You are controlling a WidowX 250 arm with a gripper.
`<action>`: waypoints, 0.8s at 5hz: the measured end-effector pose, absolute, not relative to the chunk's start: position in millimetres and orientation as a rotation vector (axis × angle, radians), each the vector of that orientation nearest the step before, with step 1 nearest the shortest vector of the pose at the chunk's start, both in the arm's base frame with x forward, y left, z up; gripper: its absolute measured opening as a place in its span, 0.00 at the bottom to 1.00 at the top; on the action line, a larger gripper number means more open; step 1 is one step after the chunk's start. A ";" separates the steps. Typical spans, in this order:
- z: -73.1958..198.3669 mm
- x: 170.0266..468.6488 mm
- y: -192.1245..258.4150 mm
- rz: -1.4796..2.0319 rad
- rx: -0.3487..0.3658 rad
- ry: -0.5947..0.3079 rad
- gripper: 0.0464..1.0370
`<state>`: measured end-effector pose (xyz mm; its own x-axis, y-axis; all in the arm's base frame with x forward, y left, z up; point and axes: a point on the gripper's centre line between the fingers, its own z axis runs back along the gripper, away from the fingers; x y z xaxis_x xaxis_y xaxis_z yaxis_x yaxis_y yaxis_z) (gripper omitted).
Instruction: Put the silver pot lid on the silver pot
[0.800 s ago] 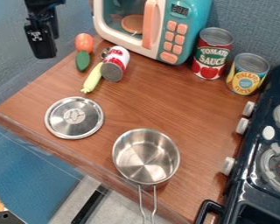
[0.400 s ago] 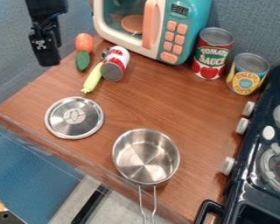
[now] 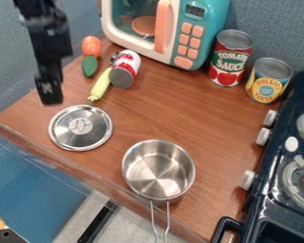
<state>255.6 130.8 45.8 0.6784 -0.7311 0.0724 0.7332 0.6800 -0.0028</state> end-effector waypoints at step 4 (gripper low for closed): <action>-8.2 256.5 114.8 -0.847 -0.064 -0.022 0.96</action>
